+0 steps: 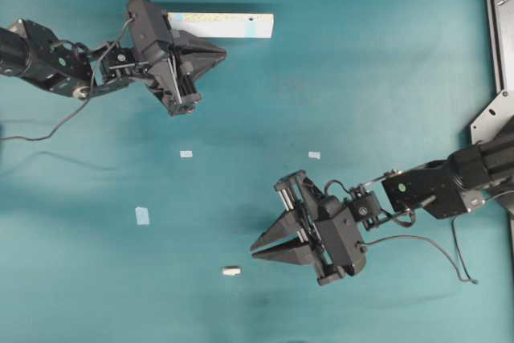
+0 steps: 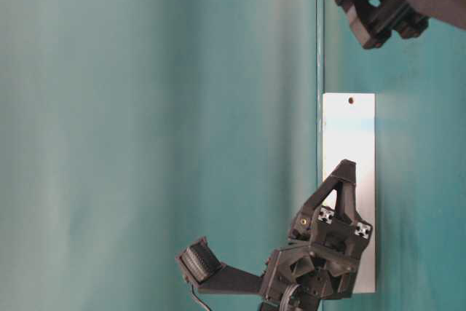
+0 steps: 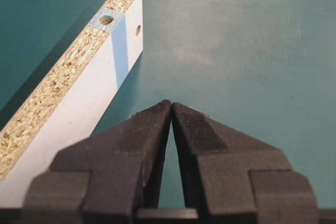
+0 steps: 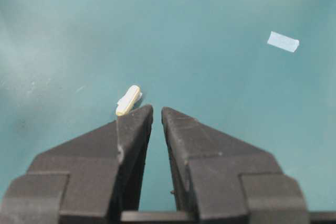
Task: Move the wooden board into place and insert the rod into its hole.
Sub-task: 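Lower the left gripper onto the white board strip and close on it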
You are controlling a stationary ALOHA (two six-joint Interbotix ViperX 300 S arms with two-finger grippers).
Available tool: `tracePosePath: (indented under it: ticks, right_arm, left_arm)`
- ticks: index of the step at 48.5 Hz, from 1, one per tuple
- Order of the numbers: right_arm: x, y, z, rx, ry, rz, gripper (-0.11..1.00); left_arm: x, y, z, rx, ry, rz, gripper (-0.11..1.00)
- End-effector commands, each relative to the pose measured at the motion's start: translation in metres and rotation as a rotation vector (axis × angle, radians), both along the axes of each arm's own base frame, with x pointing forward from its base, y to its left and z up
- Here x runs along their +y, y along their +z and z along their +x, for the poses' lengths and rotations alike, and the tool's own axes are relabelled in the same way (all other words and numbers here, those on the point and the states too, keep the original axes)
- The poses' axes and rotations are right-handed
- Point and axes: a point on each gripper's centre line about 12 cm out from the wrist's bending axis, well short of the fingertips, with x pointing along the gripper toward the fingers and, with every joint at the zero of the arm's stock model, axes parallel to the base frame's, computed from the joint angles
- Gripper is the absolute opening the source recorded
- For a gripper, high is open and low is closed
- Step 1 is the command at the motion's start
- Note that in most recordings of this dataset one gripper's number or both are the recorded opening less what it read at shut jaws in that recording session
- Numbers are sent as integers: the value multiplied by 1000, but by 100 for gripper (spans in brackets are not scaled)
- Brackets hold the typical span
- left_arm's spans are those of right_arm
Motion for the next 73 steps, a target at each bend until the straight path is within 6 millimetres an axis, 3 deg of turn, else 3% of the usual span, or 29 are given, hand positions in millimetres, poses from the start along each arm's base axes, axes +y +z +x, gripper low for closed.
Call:
tracePosePath:
  ticks: [1, 3, 6, 9, 19, 21, 25, 34, 39, 46, 58, 73]
  right_arm:
    - [4, 14, 6, -43, 4, 16, 24]
    - [4, 16, 8, -37, 4, 11, 22]
    - [5, 18, 11, -8, 4, -6, 9]
    - [5, 18, 14, 42, 4, -33, 1]
    - [5, 29, 23, 173, -7, -105, 0]
    - [6, 33, 25, 180, -8, -110, 3]
    - [7, 41, 26, 179, -6, -114, 17]
    - [14, 52, 23, 167, 10, -113, 72]
    - [16, 55, 22, 163, 13, -110, 94]
    - [17, 63, 21, 148, 14, -106, 96]
    - [16, 89, 19, 118, 9, -99, 96]
    - [12, 120, 15, 101, -3, -100, 96]
  left_arm:
    - [-1, 25, 9, -37, -28, 14, 16]
    - [-1, 26, 10, -13, -30, 3, 13]
    - [-1, 26, 12, 36, -36, -11, 2]
    - [-1, 29, 14, 72, -44, -19, 0]
    - [-5, 47, 18, 128, -67, -25, 1]
    - [-6, 51, 18, 132, -73, -22, 2]
    - [-9, 61, 16, 135, -81, -23, 20]
    - [-13, 78, 5, 207, -110, -6, 69]
    - [-16, 84, -1, 264, -146, 34, 88]
    - [-12, 92, -11, 326, -179, 94, 91]
    - [20, 101, -27, 367, -133, 159, 91]
    - [52, 87, -39, 448, -108, 222, 91]
